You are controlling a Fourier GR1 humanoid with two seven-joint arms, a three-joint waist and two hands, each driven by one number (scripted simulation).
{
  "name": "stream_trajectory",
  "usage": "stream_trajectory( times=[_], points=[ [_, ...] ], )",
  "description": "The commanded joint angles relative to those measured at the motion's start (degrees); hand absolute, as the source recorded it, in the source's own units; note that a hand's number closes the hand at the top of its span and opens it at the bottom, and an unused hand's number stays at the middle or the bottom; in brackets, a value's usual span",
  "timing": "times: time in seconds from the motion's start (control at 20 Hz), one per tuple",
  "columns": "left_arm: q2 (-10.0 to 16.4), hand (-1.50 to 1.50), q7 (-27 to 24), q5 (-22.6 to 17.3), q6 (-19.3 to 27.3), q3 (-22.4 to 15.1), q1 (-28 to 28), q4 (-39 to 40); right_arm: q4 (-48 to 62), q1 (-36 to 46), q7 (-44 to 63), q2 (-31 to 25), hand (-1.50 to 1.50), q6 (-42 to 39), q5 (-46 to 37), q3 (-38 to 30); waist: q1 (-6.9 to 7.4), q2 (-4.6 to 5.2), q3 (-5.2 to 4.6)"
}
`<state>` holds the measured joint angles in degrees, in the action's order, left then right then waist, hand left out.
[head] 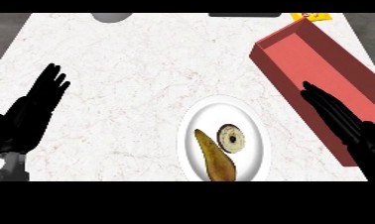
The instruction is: Pick the cupcake from the plate and place it in the cardboard box
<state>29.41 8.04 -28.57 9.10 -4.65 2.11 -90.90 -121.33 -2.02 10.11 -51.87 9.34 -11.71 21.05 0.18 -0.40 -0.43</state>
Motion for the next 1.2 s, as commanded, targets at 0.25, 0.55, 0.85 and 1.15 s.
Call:
stream_trajectory(
  times=[0.25,0.55,0.85,1.15],
  points=[
    [-0.7,0.0,-1.0,0.3,-1.7,0.3,0.4,0.7,-8.3,15.0,35.7,0.0,-1.5,-16.9,-2.4,10.8,2.13,0.66,0.07],
    [-1.3,0.0,2.0,1.1,-1.4,0.6,2.1,0.2,0.5,26.4,48.4,14.2,-1.5,-23.4,2.3,15.3,1.23,0.58,0.32],
    [-2.1,0.0,0.6,2.5,-3.5,2.3,-1.7,0.0,-0.1,23.8,52.0,17.9,-1.5,-26.5,-0.3,16.3,0.13,0.35,0.4],
    [-3.0,0.0,1.5,2.6,-4.9,4.8,2.2,3.2,6.7,26.6,52.2,23.7,-1.5,-28.8,-2.5,16.9,-0.03,0.43,0.39]
  ],
)
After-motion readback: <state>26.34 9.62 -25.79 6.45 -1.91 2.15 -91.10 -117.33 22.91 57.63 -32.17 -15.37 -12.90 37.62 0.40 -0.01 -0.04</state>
